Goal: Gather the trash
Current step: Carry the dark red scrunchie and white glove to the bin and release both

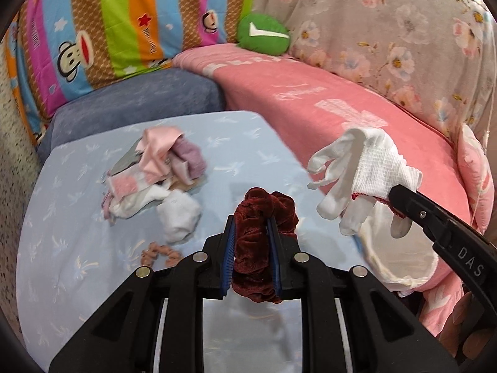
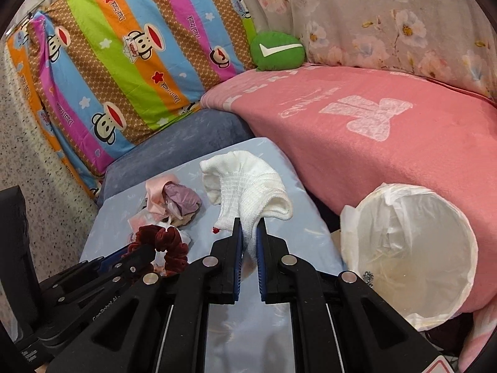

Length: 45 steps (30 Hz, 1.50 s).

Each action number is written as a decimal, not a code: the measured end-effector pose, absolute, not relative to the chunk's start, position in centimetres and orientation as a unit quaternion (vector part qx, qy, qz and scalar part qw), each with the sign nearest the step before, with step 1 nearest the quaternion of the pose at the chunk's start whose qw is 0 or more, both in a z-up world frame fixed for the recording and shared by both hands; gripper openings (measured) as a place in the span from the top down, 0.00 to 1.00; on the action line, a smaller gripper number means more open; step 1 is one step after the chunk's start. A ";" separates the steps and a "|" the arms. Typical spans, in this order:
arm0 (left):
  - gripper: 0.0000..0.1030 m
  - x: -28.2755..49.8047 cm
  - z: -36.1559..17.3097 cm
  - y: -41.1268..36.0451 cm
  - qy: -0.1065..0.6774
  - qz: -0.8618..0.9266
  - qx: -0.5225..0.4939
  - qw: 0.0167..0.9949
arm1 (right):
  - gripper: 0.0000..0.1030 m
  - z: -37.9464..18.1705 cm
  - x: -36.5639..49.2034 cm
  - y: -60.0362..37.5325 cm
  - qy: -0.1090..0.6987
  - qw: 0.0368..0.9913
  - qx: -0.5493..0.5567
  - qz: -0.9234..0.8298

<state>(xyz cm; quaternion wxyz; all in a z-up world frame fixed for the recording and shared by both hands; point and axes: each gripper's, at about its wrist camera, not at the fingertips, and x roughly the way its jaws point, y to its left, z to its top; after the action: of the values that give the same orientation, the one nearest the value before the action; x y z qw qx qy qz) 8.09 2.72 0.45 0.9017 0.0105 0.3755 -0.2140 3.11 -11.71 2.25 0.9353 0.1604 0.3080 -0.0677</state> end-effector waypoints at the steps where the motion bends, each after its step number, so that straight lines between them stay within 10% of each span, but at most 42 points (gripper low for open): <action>1: 0.81 7.8 0.9 1.9 0.373 -0.221 0.013 0.901 | 0.93 2.9 2.5 -12.5 0.303 0.936 0.162 -0.074; 38: 0.78 5.2 3.4 -15.7 0.375 -0.397 0.082 0.834 | 0.91 5.7 -4.5 -27.1 0.290 0.909 0.203 -0.221; 42: 0.34 5.2 3.6 -15.9 0.368 -0.391 0.076 0.841 | 0.86 5.8 -4.6 -27.4 0.286 0.908 0.204 -0.229; 45: 0.26 5.1 3.9 -15.8 0.351 -0.385 0.077 0.850 | 0.84 5.9 -4.5 -27.5 0.284 0.908 0.203 -0.232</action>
<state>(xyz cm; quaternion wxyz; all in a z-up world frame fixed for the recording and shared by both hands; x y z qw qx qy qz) 5.09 -15.77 3.93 0.8499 0.0771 0.3512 -0.3852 -4.54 -27.51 5.94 0.9079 0.2029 0.2843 -0.2317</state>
